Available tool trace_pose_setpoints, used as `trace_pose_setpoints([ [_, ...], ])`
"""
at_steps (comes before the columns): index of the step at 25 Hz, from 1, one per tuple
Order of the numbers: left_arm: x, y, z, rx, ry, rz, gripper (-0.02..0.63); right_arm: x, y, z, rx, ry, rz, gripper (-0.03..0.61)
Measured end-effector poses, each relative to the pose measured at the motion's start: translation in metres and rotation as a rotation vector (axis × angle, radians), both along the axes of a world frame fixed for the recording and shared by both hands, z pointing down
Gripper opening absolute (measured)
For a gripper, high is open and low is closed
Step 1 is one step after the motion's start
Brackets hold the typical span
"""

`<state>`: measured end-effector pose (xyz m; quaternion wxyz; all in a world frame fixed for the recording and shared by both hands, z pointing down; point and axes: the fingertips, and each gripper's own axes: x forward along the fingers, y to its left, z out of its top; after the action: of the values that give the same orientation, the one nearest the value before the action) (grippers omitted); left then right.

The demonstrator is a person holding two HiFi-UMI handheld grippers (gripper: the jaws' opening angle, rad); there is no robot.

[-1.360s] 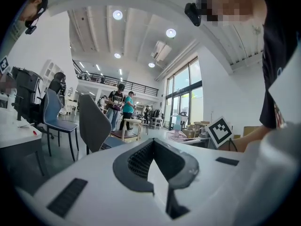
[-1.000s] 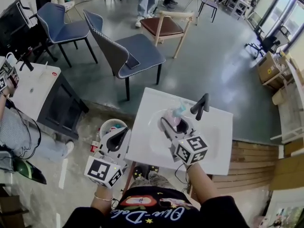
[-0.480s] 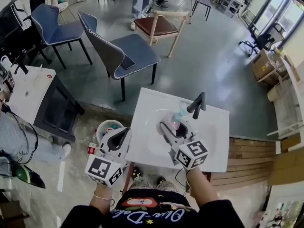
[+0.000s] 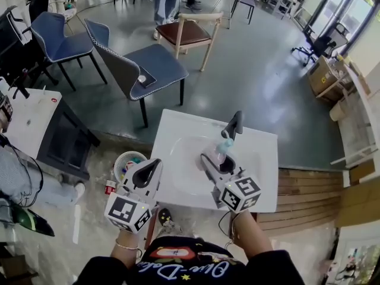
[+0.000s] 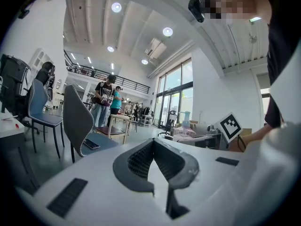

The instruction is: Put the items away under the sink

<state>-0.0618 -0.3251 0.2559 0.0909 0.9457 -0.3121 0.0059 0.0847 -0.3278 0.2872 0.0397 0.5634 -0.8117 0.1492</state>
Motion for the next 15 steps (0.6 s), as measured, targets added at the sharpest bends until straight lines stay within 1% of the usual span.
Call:
trace_pose_setpoints([
  [3, 0.013, 0.010, -0.003, 0.011, -0.023, 0.010, 0.007, 0.007, 0.010, -0.001, 0.011, 0.054, -0.010, 0.212],
  [8, 0.026, 0.028, -0.007, 0.003, -0.025, 0.008, 0.008, 0.015, 0.024, -0.006, 0.019, 0.013, -0.020, 0.212],
  [13, 0.033, 0.045, -0.011, 0.013, -0.037, -0.003, 0.008, 0.022, 0.036, -0.010, 0.033, 0.037, -0.047, 0.212],
  [15, 0.032, 0.049, -0.012, 0.014, -0.040, -0.014, 0.008, 0.028, 0.037, -0.013, 0.041, 0.039, -0.033, 0.212],
])
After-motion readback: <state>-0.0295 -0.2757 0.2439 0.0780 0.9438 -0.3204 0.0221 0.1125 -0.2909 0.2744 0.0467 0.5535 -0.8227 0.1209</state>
